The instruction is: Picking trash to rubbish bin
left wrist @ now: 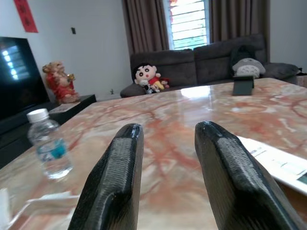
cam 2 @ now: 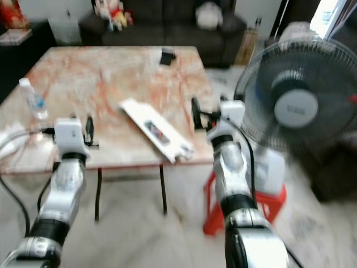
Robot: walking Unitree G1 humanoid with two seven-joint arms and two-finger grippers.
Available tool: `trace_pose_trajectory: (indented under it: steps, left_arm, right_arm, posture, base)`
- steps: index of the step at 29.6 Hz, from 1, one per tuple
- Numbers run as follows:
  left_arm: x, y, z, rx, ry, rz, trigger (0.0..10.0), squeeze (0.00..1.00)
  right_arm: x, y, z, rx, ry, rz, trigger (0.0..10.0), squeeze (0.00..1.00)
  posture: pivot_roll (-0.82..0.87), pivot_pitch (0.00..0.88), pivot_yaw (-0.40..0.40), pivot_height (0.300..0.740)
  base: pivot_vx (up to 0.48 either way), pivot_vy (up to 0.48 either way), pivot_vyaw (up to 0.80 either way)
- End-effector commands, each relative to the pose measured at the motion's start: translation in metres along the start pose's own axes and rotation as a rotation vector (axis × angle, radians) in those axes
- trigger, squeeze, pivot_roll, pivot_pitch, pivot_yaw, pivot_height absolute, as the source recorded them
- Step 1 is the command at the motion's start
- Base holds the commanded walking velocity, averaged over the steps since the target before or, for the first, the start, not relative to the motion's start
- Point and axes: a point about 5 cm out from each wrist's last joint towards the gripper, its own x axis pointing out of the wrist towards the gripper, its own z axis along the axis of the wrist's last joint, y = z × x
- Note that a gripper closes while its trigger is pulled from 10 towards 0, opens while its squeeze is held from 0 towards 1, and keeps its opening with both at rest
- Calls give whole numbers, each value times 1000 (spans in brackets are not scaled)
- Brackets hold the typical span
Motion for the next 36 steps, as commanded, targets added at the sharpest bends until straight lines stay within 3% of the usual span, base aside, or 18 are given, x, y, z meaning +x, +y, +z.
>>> trace_pose_trajectory:
  steps: [1, 36]
  left_arm:
    - [1, -9, 5, -19, -13, -20, 10000, 0]
    - [3, -8, 6, -15, -12, -17, 10000, 0]
  right_arm:
    - [-2, -11, 3, -9, -3, -31, 10000, 0]
    - [-2, -10, 1, -8, 10, -19, 10000, 0]
  posture:
    - [18, 7, -37, 740]
    - [21, 32, -38, 740]
  base:
    - [349, 0, 0]
    - [344, 0, 59]
